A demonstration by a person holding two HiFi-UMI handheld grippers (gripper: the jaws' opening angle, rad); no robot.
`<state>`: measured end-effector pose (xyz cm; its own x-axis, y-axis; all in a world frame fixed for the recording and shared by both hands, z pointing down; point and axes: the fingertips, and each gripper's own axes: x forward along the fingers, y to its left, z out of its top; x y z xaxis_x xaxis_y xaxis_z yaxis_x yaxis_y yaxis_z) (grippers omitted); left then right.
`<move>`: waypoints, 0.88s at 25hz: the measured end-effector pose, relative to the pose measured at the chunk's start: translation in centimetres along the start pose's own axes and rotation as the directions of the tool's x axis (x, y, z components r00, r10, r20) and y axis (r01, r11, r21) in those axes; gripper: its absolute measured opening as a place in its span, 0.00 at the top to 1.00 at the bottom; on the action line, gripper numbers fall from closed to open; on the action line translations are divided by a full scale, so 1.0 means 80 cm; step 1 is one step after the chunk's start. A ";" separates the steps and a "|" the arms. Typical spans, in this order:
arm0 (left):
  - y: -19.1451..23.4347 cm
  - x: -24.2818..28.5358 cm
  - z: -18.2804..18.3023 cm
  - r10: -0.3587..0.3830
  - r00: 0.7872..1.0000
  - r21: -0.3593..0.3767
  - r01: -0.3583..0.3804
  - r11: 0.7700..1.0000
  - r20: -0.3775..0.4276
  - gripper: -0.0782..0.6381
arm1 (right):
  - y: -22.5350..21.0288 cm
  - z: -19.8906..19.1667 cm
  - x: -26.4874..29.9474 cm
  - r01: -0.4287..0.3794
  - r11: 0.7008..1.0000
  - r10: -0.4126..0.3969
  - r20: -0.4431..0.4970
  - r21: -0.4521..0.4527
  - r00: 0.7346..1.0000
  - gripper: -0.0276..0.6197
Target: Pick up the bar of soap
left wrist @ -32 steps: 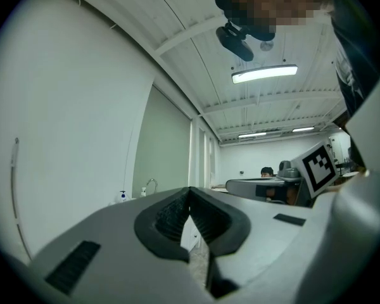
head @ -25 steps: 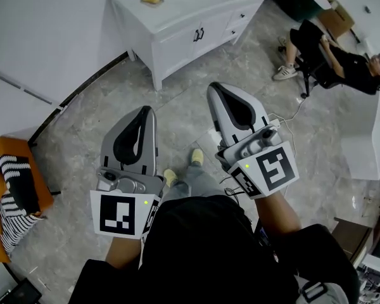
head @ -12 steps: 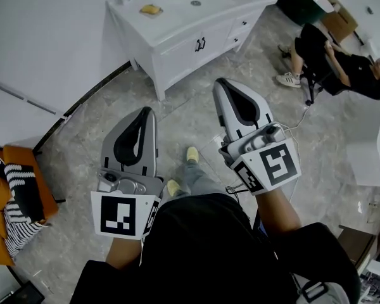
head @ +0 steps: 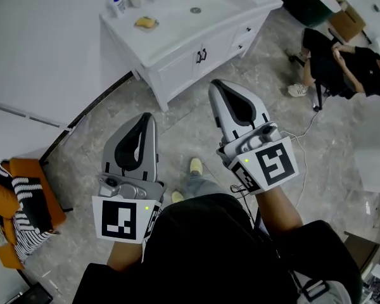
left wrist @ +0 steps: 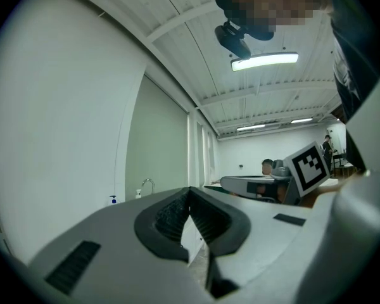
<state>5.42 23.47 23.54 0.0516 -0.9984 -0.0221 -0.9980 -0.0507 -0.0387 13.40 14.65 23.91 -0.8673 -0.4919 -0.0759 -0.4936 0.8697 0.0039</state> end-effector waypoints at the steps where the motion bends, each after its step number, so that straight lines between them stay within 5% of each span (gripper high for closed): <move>1: 0.001 0.011 -0.001 0.000 1.000 0.003 0.000 1.000 -0.007 0.88 | -0.009 -0.003 0.006 0.000 1.000 0.000 -0.002 0.005 1.000 0.95; 22: 0.008 0.114 -0.024 0.052 0.991 0.058 -0.045 0.997 -0.124 0.88 | -0.081 -0.040 0.063 -0.077 0.990 0.078 -0.002 0.120 0.997 0.95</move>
<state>5.22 14.26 25.23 -0.0050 -0.9950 0.0997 -0.9954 -0.0045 -0.0952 12.02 6.41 26.66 -0.9032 -0.4230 -0.0730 -0.4142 0.9035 -0.1104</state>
